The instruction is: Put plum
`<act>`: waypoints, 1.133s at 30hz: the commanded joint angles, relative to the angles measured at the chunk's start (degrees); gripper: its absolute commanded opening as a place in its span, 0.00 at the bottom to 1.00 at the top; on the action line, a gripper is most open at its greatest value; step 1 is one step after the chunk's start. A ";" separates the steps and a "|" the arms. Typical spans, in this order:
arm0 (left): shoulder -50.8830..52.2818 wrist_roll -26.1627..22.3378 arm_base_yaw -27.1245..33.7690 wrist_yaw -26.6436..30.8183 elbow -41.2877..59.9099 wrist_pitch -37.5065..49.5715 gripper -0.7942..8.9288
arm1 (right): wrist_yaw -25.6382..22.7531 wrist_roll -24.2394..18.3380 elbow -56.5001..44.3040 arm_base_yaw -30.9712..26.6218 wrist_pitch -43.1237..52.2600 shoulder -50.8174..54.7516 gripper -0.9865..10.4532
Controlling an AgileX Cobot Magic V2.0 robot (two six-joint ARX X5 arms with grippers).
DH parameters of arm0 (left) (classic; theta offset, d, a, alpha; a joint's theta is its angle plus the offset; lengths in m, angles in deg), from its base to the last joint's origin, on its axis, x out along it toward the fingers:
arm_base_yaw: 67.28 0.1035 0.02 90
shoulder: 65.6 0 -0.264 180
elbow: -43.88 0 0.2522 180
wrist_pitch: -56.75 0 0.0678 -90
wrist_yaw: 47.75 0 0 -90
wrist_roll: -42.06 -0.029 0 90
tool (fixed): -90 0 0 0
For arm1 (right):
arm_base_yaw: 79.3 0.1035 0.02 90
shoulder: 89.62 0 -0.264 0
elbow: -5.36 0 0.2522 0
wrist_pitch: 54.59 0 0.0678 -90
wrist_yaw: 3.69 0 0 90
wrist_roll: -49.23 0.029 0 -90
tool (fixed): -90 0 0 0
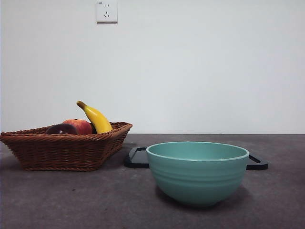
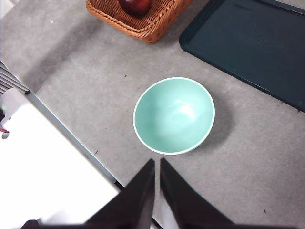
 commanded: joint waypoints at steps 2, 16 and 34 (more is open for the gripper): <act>3.85 -0.46 0.46 0.55 4.68 0.20 0.09 | 0.00 -0.46 0.87 0.35 0.59 -0.24 0.09; 11.54 -0.39 0.55 1.84 12.76 -6.78 0.09 | 0.00 -0.46 0.87 0.35 0.59 -0.24 0.09; 12.66 -0.24 0.55 1.84 13.64 -13.00 0.09 | 0.00 -0.46 0.87 0.35 0.59 -0.22 0.09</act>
